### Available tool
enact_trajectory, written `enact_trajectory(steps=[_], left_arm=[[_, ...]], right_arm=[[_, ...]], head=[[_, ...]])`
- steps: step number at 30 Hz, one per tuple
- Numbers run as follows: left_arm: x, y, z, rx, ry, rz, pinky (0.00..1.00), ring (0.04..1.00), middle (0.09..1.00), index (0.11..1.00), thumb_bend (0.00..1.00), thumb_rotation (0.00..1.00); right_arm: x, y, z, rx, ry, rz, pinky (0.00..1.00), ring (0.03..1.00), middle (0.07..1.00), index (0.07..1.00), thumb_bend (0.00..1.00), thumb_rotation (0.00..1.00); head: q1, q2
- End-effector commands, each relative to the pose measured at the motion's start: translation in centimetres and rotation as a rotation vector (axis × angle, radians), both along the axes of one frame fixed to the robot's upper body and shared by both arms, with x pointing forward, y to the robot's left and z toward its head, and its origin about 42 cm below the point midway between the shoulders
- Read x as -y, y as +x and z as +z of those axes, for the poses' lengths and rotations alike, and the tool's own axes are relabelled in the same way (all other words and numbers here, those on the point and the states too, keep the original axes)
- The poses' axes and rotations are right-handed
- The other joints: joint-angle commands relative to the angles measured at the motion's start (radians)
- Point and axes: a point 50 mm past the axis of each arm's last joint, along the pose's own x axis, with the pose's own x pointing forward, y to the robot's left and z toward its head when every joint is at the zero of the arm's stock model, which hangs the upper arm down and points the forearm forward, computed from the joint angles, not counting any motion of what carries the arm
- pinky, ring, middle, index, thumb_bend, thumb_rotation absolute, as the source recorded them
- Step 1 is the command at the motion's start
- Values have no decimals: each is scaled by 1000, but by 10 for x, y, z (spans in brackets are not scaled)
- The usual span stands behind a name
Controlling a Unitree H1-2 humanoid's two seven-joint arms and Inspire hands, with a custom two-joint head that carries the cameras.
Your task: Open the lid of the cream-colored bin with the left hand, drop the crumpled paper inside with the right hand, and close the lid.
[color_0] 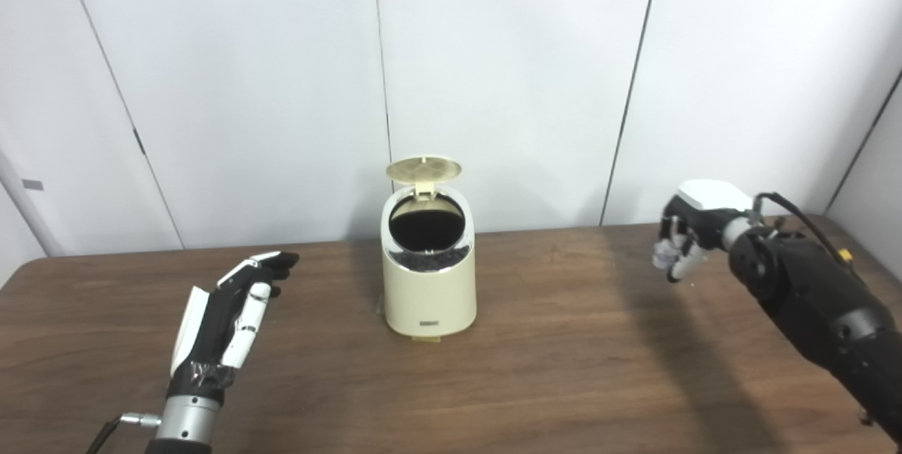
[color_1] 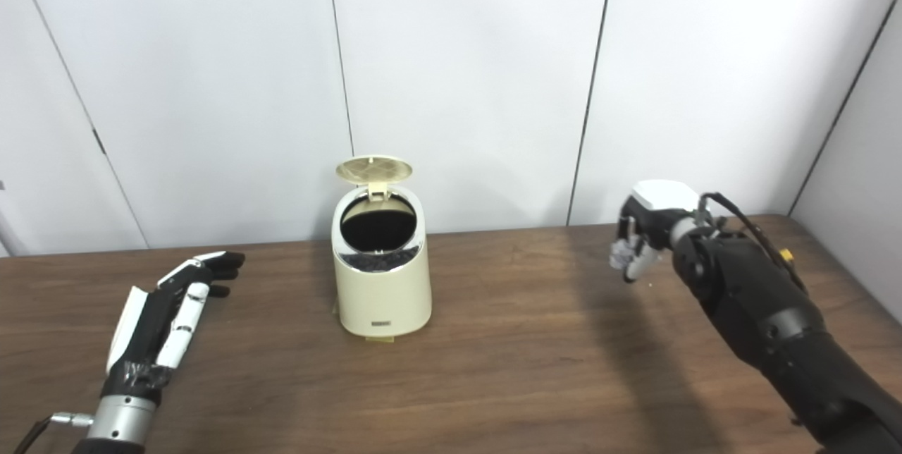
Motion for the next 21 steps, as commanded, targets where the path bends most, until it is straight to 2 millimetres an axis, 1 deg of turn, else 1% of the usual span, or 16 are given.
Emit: enact_trajectory(steps=[1, 2, 5, 8, 11, 12, 14, 17, 19, 20, 21], left_arm=[[1, 7, 17, 73, 9, -5, 680, 751, 765, 758, 289, 1000], [1, 7, 17, 73, 9, -5, 680, 751, 765, 758, 289, 1000], [2, 7, 16, 74, 5, 2, 673, 744, 759, 752, 284, 1000], [2, 8, 16, 76, 13, 4, 669, 741, 754, 748, 282, 1000], [2, 8, 16, 72, 16, 4, 675, 747, 758, 751, 286, 1000], [2, 8, 16, 73, 17, 3, 674, 747, 758, 750, 290, 1000], [2, 9, 15, 74, 15, 2, 676, 750, 759, 751, 293, 1000], [2, 9, 15, 76, 20, 2, 667, 745, 755, 749, 287, 1000], [3, 9, 15, 76, 22, 4, 662, 740, 753, 748, 285, 1000], [3, 9, 15, 77, 24, 6, 658, 738, 751, 746, 283, 1000], [3, 10, 15, 77, 26, 7, 656, 736, 749, 744, 285, 1000]], right_arm=[[-2, 7, 56, 117, -35, 45, 252, 331, 465, 486, 532, 0], [-6, 6, 61, 124, -34, 55, 249, 328, 467, 486, 532, 0], [-21, 3, 77, 132, -28, 79, 189, 266, 471, 485, 533, 0], [-35, -1, 90, 135, 21, 125, 167, 244, 471, 485, 533, 0], [-50, -7, 103, 131, 51, 168, 198, 275, 473, 484, 533, 0], [-54, -8, 107, 131, 55, 178, 222, 302, 429, 492, 529, 0], [-65, -11, 114, 137, 56, 206, 260, 345, 423, 493, 530, 0], [-79, -15, 122, 139, 59, 236, 260, 344, 415, 492, 530, 0], [-89, -17, 128, 139, 28, 275, 259, 338, 419, 494, 530, 0], [-93, -17, 130, 138, 7, 293, 276, 346, 424, 494, 530, 0], [-98, -17, 133, 140, -7, 309, 317, 374, 437, 492, 531, 0]], head=[[0, 1], [0, 1], [0, 2], [-1, 2], [0, 1], [0, 1], [1, 1], [2, -1], [3, -2], [4, -2], [4, -3]])
